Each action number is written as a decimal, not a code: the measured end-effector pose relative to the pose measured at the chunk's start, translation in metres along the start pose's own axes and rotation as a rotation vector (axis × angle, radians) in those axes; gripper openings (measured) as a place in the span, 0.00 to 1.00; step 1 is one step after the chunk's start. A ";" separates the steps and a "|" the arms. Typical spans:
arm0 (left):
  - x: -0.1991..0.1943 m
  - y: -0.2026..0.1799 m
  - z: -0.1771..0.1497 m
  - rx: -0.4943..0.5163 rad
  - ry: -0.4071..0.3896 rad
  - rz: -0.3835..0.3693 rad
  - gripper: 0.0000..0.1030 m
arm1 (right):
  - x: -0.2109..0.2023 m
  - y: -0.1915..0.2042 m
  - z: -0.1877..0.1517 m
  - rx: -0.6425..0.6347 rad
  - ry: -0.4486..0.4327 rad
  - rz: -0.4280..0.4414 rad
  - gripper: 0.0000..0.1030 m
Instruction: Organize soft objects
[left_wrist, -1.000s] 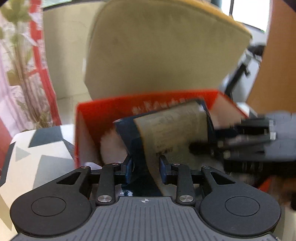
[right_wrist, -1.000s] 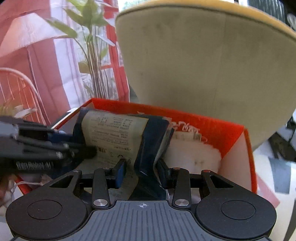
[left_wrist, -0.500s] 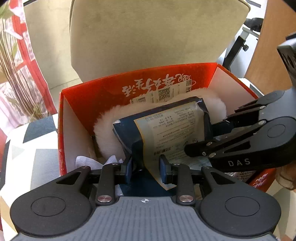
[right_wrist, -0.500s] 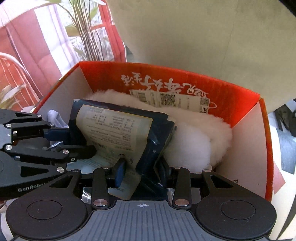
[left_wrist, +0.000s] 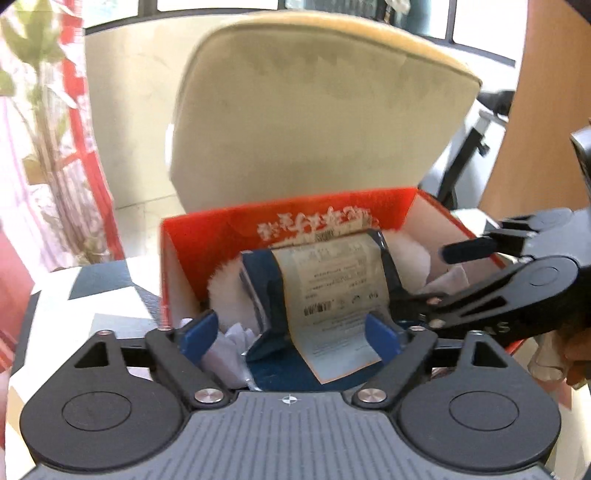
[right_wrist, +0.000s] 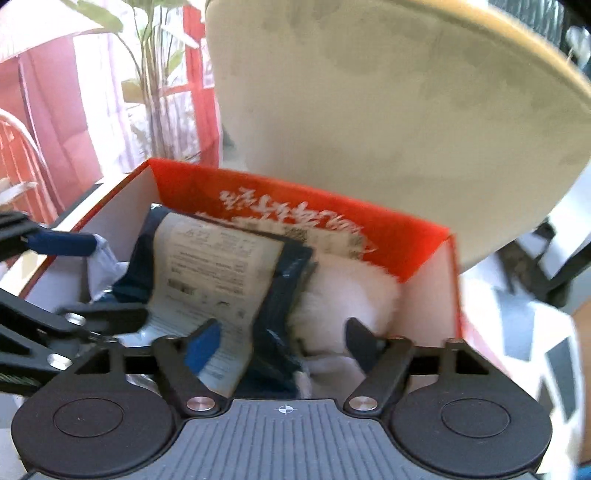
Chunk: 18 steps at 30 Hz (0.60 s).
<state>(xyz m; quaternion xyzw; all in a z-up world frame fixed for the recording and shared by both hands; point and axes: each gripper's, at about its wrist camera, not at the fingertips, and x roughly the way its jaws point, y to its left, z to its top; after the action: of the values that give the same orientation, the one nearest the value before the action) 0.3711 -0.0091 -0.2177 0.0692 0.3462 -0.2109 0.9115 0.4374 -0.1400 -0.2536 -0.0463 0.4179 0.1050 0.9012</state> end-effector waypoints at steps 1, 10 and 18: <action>-0.006 0.000 -0.001 -0.010 -0.012 0.011 0.93 | -0.005 -0.002 -0.002 0.006 -0.014 -0.005 0.84; -0.055 -0.002 -0.009 -0.089 -0.091 0.129 1.00 | -0.050 -0.020 -0.026 0.138 -0.103 0.014 1.00; -0.108 -0.032 -0.009 -0.099 -0.189 0.152 1.00 | -0.097 -0.026 -0.044 0.261 -0.196 0.035 1.00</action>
<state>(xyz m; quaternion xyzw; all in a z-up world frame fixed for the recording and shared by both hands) 0.2794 0.0006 -0.1526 0.0298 0.2625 -0.1294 0.9557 0.3491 -0.1871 -0.2079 0.0890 0.3388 0.0697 0.9340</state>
